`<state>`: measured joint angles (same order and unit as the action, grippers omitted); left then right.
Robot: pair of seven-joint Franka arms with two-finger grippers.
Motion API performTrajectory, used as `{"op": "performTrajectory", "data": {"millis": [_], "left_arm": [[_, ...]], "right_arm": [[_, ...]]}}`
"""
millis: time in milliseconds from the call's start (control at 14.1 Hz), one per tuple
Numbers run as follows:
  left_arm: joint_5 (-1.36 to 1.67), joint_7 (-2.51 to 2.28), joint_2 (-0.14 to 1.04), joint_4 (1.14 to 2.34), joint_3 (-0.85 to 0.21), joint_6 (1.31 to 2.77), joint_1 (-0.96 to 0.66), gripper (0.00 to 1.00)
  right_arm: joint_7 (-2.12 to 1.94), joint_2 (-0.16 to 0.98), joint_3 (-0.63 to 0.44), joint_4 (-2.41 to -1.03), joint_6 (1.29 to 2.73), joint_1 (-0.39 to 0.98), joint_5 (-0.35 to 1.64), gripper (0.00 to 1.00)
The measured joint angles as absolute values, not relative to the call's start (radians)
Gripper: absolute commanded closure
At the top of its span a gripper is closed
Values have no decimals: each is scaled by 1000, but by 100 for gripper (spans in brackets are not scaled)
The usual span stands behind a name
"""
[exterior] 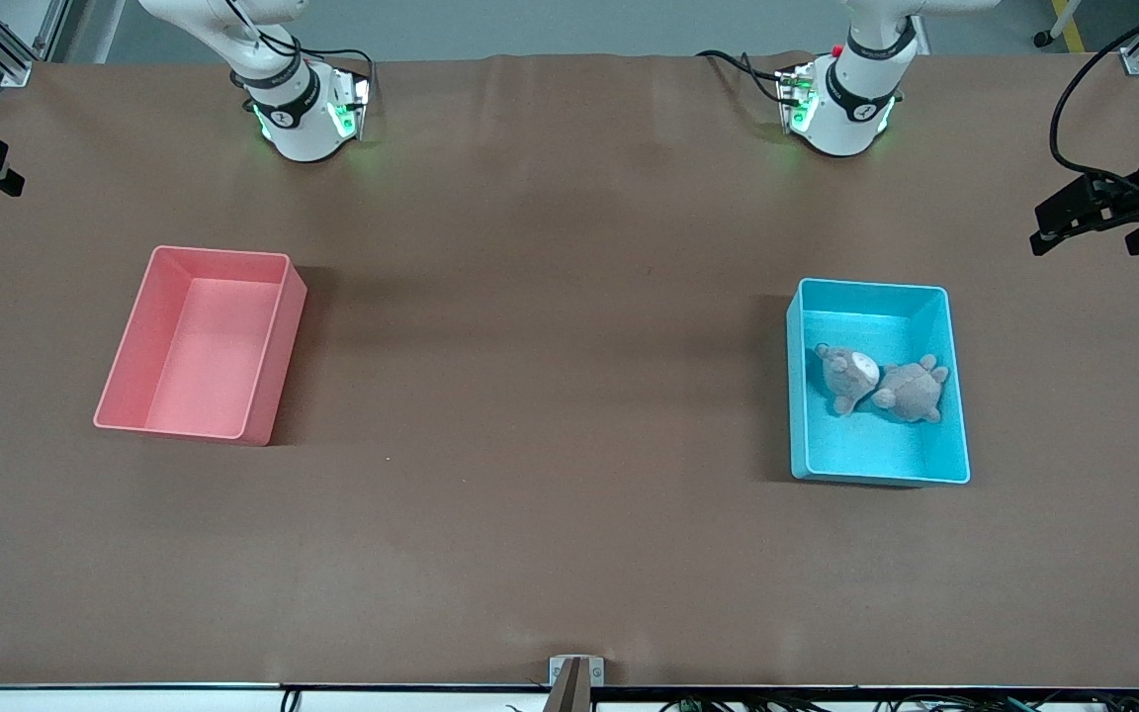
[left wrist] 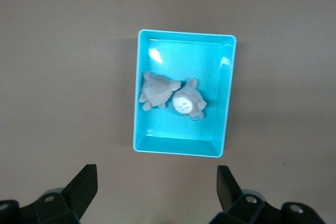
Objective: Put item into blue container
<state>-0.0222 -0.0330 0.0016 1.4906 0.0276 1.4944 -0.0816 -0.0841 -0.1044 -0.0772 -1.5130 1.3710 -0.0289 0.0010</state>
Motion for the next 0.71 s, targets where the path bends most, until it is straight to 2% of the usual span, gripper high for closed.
{"op": "performTrajectory", "data": {"millis": [496,708], "left_arm": [[-29,-38,-19,1499,-8,1498,-60,0],[-27,-39,-62,1554,-28,1498,-37,0]], "right_arm": [[-84,-104,-78,-1513,1364,-29,2,0],[-84,-105,-77,-1513,1329,-29,2,0]]}}
